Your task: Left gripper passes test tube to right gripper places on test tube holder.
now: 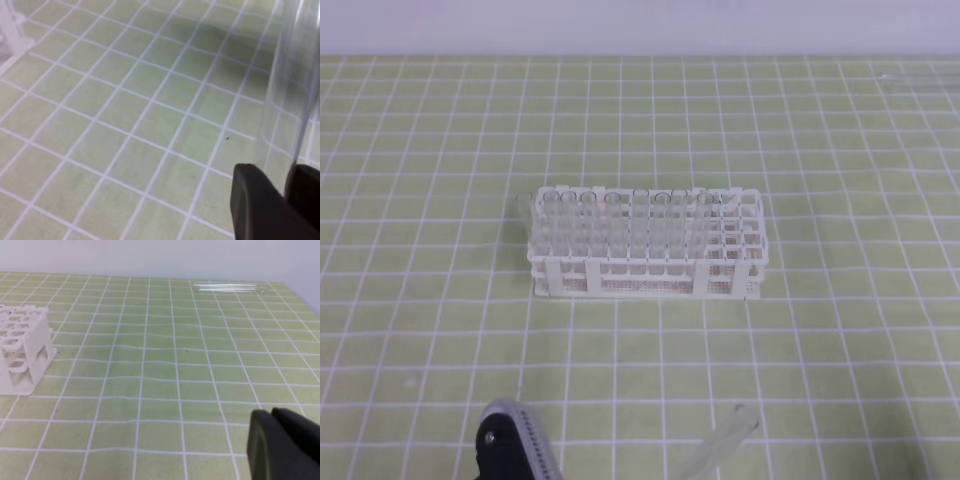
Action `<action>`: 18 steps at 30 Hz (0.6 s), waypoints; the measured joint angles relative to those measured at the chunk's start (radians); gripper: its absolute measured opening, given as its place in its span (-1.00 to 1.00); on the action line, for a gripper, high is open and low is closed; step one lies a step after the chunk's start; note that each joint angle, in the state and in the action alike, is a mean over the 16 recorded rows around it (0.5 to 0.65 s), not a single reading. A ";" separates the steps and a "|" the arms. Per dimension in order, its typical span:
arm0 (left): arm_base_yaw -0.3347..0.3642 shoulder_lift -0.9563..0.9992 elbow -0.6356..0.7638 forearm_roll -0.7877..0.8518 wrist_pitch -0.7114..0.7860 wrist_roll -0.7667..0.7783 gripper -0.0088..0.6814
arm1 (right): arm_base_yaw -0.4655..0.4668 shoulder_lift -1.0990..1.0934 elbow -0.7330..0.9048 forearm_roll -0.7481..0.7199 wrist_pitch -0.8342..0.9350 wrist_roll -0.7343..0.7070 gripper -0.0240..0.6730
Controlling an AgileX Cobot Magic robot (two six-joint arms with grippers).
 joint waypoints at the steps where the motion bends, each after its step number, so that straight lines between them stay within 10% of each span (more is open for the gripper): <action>1: 0.000 0.000 0.002 0.004 -0.003 -0.003 -0.87 | 0.000 0.000 0.000 0.000 0.000 0.000 -0.98; 18: 0.002 0.001 -0.059 0.158 0.018 -0.074 -0.86 | 0.000 0.000 0.000 0.256 -0.033 0.000 -0.98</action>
